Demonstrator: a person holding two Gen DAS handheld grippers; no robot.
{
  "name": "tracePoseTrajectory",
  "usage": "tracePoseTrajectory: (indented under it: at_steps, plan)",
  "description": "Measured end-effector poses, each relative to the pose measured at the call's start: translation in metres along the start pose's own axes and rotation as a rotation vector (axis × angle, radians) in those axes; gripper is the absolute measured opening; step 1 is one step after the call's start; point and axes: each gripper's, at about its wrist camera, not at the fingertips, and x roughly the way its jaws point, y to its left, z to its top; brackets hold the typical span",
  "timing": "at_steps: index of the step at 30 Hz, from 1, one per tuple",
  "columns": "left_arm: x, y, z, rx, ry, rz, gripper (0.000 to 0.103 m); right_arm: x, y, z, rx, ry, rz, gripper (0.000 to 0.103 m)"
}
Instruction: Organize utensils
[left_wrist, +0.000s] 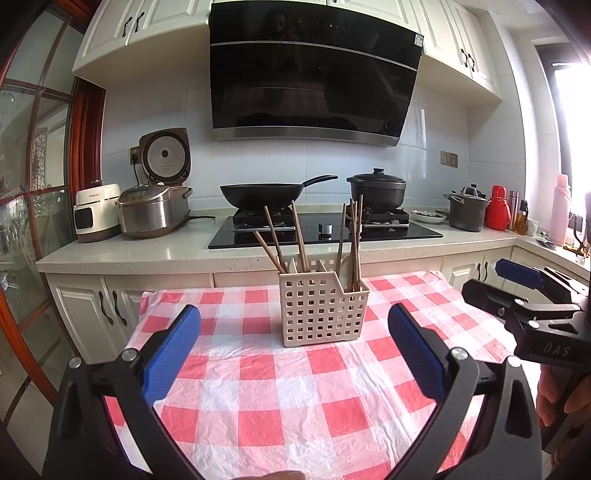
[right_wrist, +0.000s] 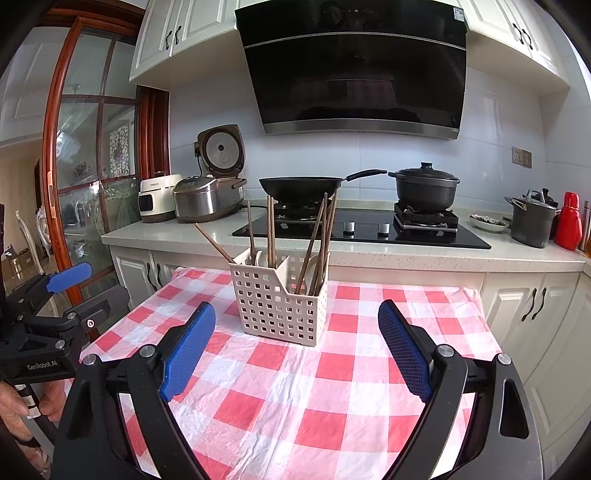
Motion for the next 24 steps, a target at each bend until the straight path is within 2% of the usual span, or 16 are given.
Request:
tracePoseTrajectory:
  at_steps: [6, 19, 24]
  plan:
    - [-0.0013, -0.0001, 0.0006, 0.0, -0.008, 0.01, 0.098, 0.0009, 0.0015, -0.0011, -0.006, 0.003, 0.003, 0.085]
    - [0.0014, 0.0038, -0.0007, -0.03, 0.01, -0.026, 0.098, 0.0019, 0.0025, -0.001, -0.007, 0.008, 0.004, 0.085]
    - [-0.0003, 0.0033, -0.0009, -0.027, -0.007, 0.012, 0.098, 0.0018, 0.0037, -0.0014, -0.007, 0.009, 0.005, 0.085]
